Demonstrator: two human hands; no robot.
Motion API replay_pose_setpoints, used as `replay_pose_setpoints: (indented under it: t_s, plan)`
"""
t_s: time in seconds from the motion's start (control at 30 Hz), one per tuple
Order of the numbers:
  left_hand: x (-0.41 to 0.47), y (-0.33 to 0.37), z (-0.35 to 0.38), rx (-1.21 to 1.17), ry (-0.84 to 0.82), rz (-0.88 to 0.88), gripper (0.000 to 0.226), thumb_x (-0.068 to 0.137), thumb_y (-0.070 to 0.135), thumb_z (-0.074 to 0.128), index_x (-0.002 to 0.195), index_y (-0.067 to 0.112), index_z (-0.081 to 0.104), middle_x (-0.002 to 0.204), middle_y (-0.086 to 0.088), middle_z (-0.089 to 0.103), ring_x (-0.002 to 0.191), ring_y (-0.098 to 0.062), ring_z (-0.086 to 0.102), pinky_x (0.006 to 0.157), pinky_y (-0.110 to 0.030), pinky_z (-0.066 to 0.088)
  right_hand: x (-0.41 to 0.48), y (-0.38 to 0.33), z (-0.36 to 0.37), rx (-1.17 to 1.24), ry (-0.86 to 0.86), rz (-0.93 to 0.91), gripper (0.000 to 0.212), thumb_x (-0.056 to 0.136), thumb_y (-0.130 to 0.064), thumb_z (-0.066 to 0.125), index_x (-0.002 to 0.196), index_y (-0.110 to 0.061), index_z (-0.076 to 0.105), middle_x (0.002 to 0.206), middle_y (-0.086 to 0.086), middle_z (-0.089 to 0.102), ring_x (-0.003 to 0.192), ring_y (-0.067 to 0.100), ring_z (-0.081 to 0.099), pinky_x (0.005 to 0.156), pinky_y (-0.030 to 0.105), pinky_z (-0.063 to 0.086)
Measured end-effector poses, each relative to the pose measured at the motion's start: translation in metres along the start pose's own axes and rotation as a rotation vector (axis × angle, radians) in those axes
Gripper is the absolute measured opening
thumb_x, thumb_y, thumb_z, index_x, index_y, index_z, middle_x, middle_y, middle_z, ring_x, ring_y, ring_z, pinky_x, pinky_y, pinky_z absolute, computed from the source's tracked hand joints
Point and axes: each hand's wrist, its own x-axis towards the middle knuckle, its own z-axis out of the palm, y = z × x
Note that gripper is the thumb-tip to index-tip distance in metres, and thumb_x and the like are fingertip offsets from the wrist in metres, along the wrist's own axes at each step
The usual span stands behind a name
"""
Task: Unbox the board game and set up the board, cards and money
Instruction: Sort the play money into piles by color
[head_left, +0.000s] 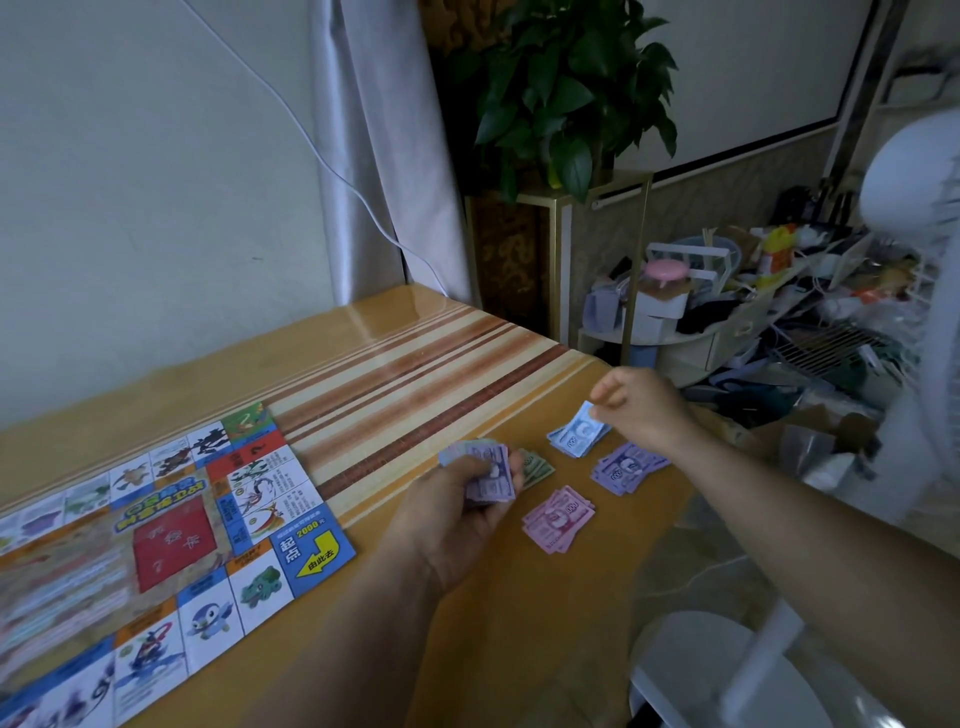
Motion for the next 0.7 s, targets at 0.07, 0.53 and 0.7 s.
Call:
replay_pose_setpoints:
  t_s: [0.07,0.53,0.7]
  plan:
    - [0.0,-0.003,-0.004,0.029,-0.006,0.021,0.025,0.095,-0.007,0.04,0.117,-0.003,0.05,0.075,-0.018,0.072,0.063,-0.02,0.071,0.051,-0.025,0.057,-0.001,0.006,0.008,-0.22,0.049,-0.028,0.011,0.085,-0.024,0.069,0.094,-0.022,0.064,0.095,0.0,0.069,0.084,0.016,0.061,0.072,0.028,0.047]
    - [-0.002,-0.009,-0.008,0.327,-0.043,0.138,0.019,0.087,-0.002,0.058,0.099,0.012,0.062,0.071,-0.004,0.071,0.061,-0.011,0.067,0.05,-0.02,0.054,-0.05,-0.055,0.006,0.267,-0.421,-0.186,0.014,0.081,-0.021,0.074,0.09,-0.021,0.062,0.079,-0.005,0.069,0.073,0.006,0.066,0.077,0.025,0.052]
    - [-0.008,-0.005,-0.007,0.15,-0.069,0.049,0.019,0.094,-0.005,0.046,0.105,0.003,0.058,0.08,-0.017,0.072,0.067,-0.02,0.071,0.056,-0.028,0.059,-0.043,-0.043,-0.011,0.213,-0.335,-0.149,0.012,0.086,-0.018,0.068,0.095,-0.024,0.061,0.08,-0.006,0.069,0.07,0.004,0.063,0.068,0.021,0.046]
